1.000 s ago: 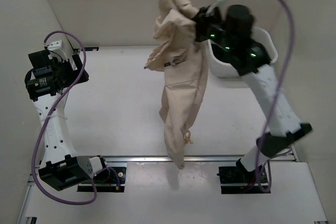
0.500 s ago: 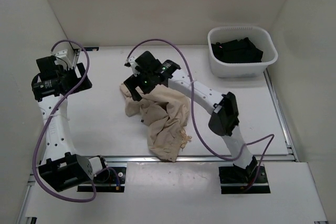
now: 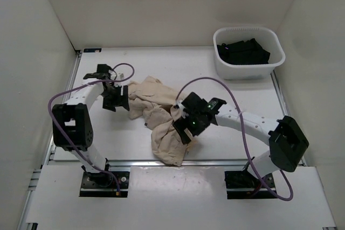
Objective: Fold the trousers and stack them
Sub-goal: Flatten the trousers out
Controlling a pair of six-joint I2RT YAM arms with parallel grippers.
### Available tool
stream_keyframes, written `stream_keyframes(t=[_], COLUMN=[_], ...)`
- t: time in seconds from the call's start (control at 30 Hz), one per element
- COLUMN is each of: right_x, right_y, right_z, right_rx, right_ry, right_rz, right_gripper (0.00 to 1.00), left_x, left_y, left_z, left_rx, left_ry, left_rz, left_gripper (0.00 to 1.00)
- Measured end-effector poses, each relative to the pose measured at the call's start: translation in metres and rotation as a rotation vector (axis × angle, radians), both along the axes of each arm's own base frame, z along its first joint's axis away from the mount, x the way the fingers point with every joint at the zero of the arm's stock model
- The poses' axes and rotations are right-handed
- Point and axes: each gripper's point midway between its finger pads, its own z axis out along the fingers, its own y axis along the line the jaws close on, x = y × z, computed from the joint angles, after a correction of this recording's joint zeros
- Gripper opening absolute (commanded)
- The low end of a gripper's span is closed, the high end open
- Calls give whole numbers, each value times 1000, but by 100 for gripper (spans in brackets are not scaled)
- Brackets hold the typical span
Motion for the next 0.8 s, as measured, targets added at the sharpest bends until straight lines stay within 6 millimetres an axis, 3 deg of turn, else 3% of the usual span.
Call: stream_keyframes(t=[0.1, 0.2, 0.27, 0.33, 0.37, 0.43, 0.5, 0.6, 0.67, 0.73, 0.8], right_x=[-27, -24, -19, -18, -18, -13, -9, -6, -1, 9, 30], right_y=[-29, -20, -3, 12, 18, 34, 41, 37, 22, -3, -35], right_z=[-38, -41, -44, -58, -67, -73, -81, -82, -78, -68, -43], right_rx=[-87, -34, 21, 38, 34, 51, 38, 17, -20, -71, -111], right_ry=[116, 134, 144, 175, 200, 226, 246, 269, 265, 254, 216], right_rz=[-33, -76, -102, -126, -139, -169, -197, -234, -265, -320, -404], right_gripper=[99, 99, 96, 86, 61, 27, 1, 0, 0, 0, 0], left_x=[3, 6, 5, 4, 3, 3, 7, 14, 15, 16, 16], left_y=[-33, -50, -55, -59, -60, -62, -62, -57, -48, -35, -18], left_z=[-6, -17, -31, -46, -51, -55, -52, -43, -30, -9, 19], left_rx=[-38, -81, -110, -133, -142, -154, -154, -130, -96, -56, -6], left_ry=[-9, 6, 47, 95, 112, 129, 123, 87, 53, 3, -73], left_rz=[-93, -131, -131, -134, -130, -137, -137, -130, -114, -87, -52], left_gripper=[82, 71, 45, 15, 15, 15, 15, 15, 15, 15, 15])
